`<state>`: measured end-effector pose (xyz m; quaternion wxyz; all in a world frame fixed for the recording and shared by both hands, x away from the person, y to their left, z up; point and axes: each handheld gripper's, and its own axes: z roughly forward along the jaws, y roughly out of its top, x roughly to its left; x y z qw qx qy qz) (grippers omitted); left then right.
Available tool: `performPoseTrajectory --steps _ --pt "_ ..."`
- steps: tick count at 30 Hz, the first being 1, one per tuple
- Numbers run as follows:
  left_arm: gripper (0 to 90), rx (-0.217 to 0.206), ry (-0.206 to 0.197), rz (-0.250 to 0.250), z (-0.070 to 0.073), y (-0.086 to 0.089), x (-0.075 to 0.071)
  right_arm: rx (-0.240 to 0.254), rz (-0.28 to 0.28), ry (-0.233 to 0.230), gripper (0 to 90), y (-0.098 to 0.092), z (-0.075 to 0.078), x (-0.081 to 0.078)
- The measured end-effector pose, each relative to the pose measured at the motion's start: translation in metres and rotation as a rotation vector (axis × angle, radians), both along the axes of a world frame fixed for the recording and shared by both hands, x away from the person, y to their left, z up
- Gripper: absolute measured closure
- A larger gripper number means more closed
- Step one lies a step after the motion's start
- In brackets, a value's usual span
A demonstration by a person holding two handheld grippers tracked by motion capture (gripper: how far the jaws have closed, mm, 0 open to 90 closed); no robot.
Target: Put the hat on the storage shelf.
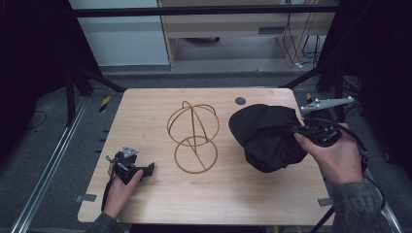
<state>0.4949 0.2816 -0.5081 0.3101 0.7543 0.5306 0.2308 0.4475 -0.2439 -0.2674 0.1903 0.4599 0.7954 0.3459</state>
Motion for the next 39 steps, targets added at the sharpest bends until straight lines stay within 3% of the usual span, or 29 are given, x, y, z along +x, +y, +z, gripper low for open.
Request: performPoseTrajectory --steps 24,39 --pt "0.0 0.0 0.001 0.0 0.0 0.0 0.0 0.096 -0.005 -0.118 86.5 0.0 0.045 -0.024" --pt "0.0 0.001 0.003 0.0 0.0 0.0 0.0 0.121 0.01 -0.16 86.6 0.021 0.06 -0.015"
